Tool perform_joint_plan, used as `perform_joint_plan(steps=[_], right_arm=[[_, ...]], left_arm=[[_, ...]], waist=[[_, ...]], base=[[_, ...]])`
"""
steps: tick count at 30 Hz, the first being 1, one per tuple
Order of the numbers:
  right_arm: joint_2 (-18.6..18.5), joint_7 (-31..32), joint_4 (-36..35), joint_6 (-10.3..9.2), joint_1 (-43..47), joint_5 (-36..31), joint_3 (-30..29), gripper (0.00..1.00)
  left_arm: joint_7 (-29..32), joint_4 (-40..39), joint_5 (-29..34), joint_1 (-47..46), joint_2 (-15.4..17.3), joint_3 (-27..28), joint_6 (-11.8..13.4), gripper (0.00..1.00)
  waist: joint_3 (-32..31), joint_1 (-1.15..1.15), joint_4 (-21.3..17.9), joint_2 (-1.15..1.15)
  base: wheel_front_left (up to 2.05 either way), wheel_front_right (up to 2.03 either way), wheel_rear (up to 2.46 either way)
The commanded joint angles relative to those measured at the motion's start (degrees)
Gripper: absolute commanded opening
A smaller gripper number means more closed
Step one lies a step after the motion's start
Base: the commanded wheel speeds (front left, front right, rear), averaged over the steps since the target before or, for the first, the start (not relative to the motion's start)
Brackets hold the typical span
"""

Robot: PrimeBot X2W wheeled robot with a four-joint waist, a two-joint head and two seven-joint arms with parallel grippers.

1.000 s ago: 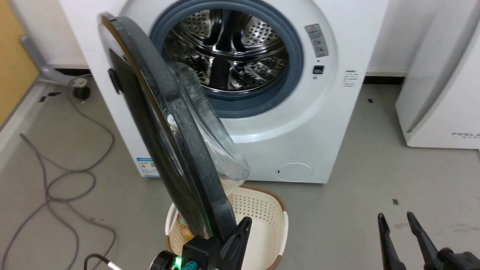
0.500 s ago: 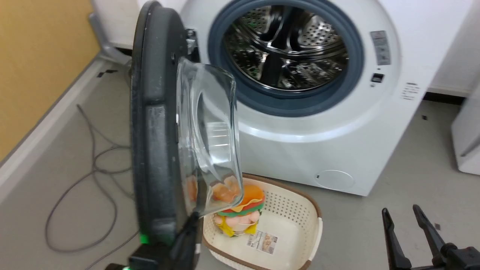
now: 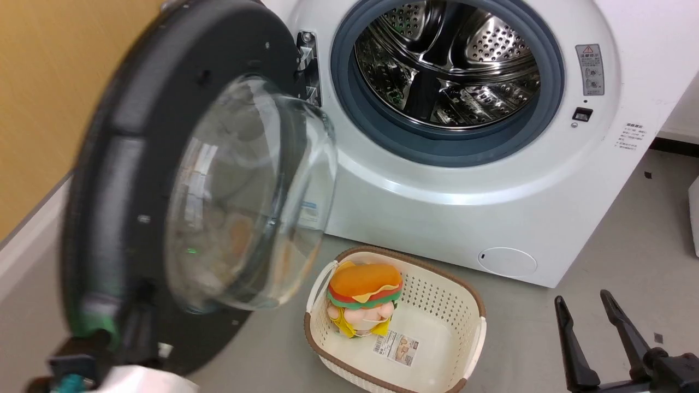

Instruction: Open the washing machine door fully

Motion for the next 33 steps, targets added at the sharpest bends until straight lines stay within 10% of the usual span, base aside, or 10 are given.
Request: perform_joint_plan(steps=[1,18,28,31,33], right_arm=[[0.16,0.13,-0.32,0.05,0.4,0.34,0.1,1.0],[0.16,1.14,0.2,0.05,0.38,1.01,-0.19,1.0],[0.16,1.6,1.21,0.05,0.76,1.23,0.29,1.0],[0.16,1.6,1.7,0.05,0.94,1.2,0.43,1.0],[0.16,1.55,1.98,0.05,1.04,1.23,0.56,1.0]], left_arm=[[-1.24,1.79,-0.59,-1.62,1.09,1.41,-0.58,0.0],[-8.61,29.03,-4.91,-13.62,6.92,14.88,-6.79,0.0],[-8.65,20.57,0.68,-5.93,-1.87,20.95,-6.68,0.02],[-8.66,16.57,2.25,-1.39,-6.09,20.41,-5.94,1.0],[-8.66,14.46,3.28,1.11,-8.1,19.38,-6.0,1.0]], waist=[[0.03,0.0,-0.28,0.0],[-0.16,0.0,-4.89,0.0],[-1.32,0.0,-6.26,0.0],[-1.86,0.0,-6.51,0.0],[-2.09,0.0,-6.67,0.0]], base=[[0.0,0.0,0.0],[0.0,0.0,0.0],[0.0,0.0,0.0],[0.0,0.0,0.0],[0.0,0.0,0.0]])
